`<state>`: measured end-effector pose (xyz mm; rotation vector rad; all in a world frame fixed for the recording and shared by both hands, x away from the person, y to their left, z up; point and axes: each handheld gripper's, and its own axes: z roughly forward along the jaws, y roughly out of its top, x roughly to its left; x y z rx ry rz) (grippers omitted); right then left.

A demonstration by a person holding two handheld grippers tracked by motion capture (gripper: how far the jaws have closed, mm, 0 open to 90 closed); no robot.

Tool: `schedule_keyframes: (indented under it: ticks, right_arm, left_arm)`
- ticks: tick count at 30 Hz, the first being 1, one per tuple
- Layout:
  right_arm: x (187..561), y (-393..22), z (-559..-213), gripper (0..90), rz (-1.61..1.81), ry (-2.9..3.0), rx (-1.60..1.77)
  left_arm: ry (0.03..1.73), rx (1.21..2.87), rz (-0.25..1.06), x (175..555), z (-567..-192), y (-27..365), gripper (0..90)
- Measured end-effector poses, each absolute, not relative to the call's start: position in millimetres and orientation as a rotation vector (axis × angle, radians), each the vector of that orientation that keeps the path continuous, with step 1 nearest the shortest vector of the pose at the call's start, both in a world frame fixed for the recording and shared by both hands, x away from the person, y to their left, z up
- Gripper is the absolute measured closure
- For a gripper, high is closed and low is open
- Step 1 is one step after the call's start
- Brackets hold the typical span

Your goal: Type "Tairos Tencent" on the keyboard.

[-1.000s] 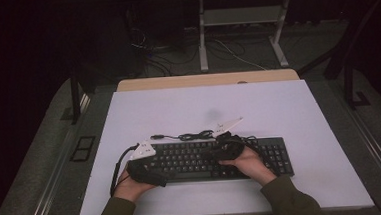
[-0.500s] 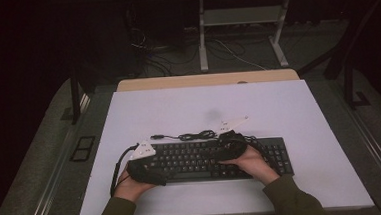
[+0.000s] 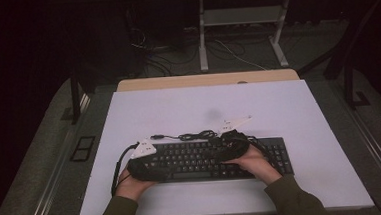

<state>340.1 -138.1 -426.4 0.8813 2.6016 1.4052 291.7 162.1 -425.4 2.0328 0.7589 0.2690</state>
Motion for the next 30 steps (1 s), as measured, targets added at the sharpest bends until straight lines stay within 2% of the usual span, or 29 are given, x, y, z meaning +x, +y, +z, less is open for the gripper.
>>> schedule_keyframes:
  ticks: [12, 26, 30]
  right_arm:
    - [340.4, -140.3, -426.2, 38.8, 1.415, 2.596, 0.881]
    - [340.8, -139.7, -427.2, 38.8, 1.422, 2.598, 0.886]
    - [341.0, -139.6, -427.4, 38.8, 1.420, 2.600, 0.888]
  left_arm:
    - [0.743, 2.037, 0.277, 296.6, -422.7, 158.1, 52.4]
    - [0.753, 2.053, 0.210, 306.6, -421.5, 154.2, 83.8]
    - [0.744, 2.067, 0.199, 308.9, -422.0, 151.6, 88.7]
